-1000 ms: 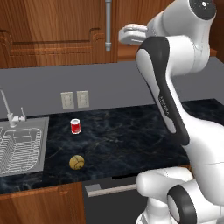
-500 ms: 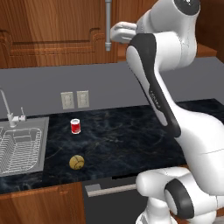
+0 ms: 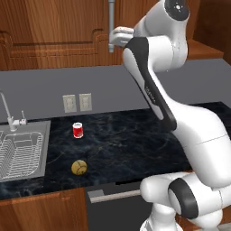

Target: Open the cabinet. Pick the bar soap and place it next to the sink. Then close the cabinet.

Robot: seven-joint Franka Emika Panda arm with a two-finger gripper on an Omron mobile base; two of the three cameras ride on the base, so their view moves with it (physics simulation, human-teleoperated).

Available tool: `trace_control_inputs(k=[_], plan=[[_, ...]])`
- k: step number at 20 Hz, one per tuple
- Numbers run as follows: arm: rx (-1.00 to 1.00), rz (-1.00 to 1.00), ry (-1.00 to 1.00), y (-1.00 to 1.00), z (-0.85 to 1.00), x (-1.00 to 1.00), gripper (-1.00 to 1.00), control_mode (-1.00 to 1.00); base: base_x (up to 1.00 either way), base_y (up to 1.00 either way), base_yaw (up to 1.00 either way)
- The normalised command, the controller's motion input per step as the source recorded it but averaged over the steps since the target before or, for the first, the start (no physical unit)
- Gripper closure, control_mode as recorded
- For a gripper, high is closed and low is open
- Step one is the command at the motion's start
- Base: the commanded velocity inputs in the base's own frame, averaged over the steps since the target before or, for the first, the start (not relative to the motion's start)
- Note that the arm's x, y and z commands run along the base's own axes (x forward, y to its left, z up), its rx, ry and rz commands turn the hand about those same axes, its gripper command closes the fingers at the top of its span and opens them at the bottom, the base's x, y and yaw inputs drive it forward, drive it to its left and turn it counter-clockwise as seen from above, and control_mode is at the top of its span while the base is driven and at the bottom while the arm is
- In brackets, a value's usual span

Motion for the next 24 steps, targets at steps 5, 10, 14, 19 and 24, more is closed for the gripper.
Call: trace_control_inputs(k=[5,10,14,19,24], plan=[[0.0,0.0,0.0,0.1,0.0,0.37,-1.0,-1.0,0.0,0.0,0.0],[-0.04,0.0,0.0,0.27,0.0,0.44,-1.0,-1.0,0.0,0.0,0.0],[-0.05,0.0,0.0,0.16,0.0,0.42,-1.0,-1.0,0.0,0.0,0.0],[-0.04,0.0,0.0,0.12,0.0,0.32,-1.0,-1.0,0.0,0.0,0.0],[-0.03,-0.01,0.0,0.06,0.0,0.22,-1.0,-1.0,0.0,0.0,0.0]])
